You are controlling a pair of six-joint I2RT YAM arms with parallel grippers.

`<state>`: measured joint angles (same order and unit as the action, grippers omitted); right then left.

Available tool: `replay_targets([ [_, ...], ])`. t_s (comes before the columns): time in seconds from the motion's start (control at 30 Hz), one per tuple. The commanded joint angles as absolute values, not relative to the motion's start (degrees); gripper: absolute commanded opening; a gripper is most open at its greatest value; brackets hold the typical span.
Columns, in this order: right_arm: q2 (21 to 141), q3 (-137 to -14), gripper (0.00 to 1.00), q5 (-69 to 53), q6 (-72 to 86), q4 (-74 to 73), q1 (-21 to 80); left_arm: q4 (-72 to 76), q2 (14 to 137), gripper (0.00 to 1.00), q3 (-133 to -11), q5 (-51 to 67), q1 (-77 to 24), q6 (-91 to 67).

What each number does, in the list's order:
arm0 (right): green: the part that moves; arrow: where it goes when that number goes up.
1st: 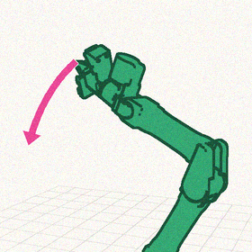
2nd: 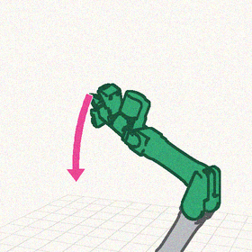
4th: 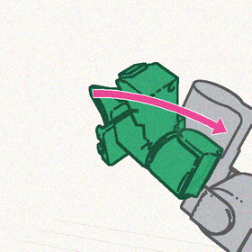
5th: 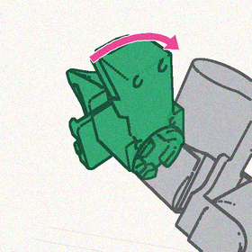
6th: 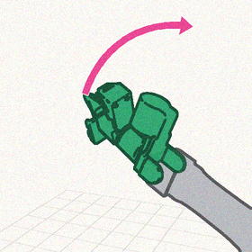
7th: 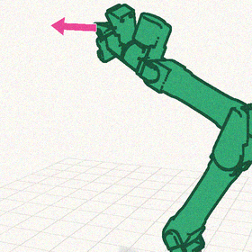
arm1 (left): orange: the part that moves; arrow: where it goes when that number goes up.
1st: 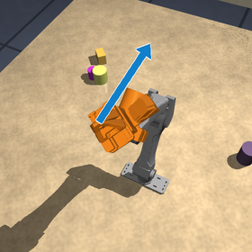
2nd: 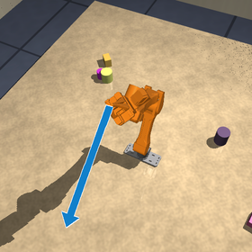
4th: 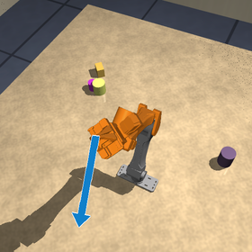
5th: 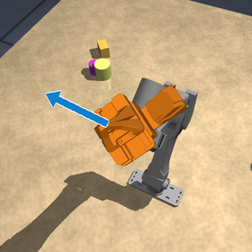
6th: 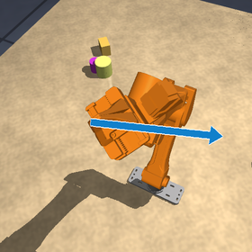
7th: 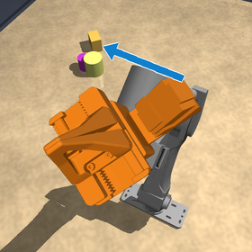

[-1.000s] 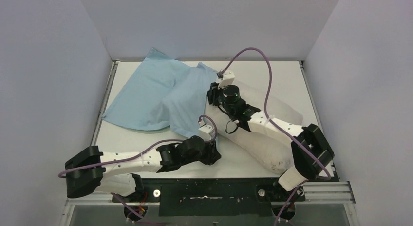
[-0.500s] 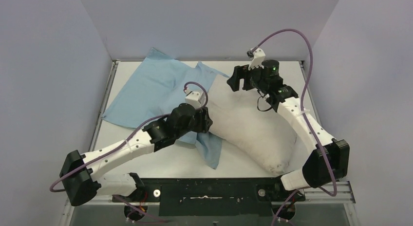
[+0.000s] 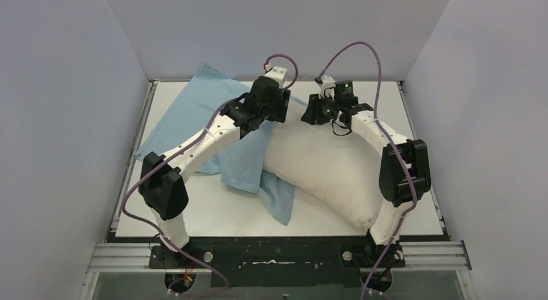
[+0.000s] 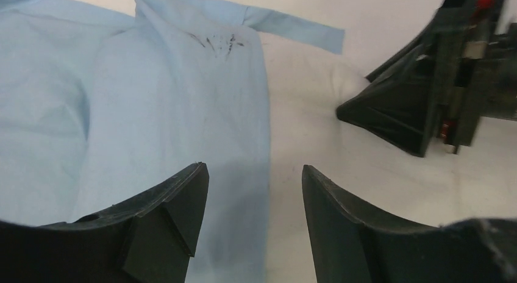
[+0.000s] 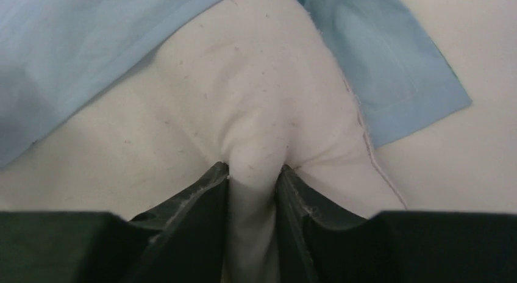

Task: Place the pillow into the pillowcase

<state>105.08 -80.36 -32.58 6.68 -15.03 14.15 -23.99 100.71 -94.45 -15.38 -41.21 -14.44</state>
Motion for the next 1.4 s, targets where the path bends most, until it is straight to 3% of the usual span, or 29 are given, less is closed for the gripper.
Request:
replay_targets([
  [0.0,101.03,-75.52,0.18,-33.74,8.76,-7.93,15.28,-26.07,107.45,0.57,-99.18,-15.71,-40.17,-10.17],
  [0.1,97.85,-70.59,0.03,-33.17,10.30,-3.00,16.41,-26.09,111.41,0.57,-101.05,-14.09,-39.67,-10.01],
  [0.2,95.67,-69.43,0.00,-32.20,10.15,-2.83,18.17,-24.69,114.39,0.53,-102.14,-12.97,-39.31,-10.00],
  [0.33,94.18,-68.06,0.00,-28.53,10.81,-1.91,20.69,-23.36,114.31,0.18,-104.46,-8.98,-39.41,-11.01],
  [0.43,93.60,-67.52,0.00,-25.63,10.76,-1.37,22.88,-20.73,110.11,0.01,-104.31,-5.02,-39.88,-13.09],
  [0.63,92.49,-65.68,0.00,-22.39,14.37,3.06,24.25,-17.35,102.41,0.00,-103.04,-0.05,-40.38,-16.72],
  [0.97,89.27,-63.34,0.00,-19.93,17.04,4.87,24.63,-15.17,97.14,0.00,-93.82,-2.10,-39.73,-15.45],
  [1.23,90.55,-60.08,0.00,-19.03,27.73,19.16,25.39,-0.98,99.02,0.00,-91.13,13.49,-40.43,-28.96],
  [1.37,90.60,-58.85,0.00,-12.98,29.38,22.27,25.23,3.89,98.73,0.00,-92.30,17.80,-41.29,-33.84],
])
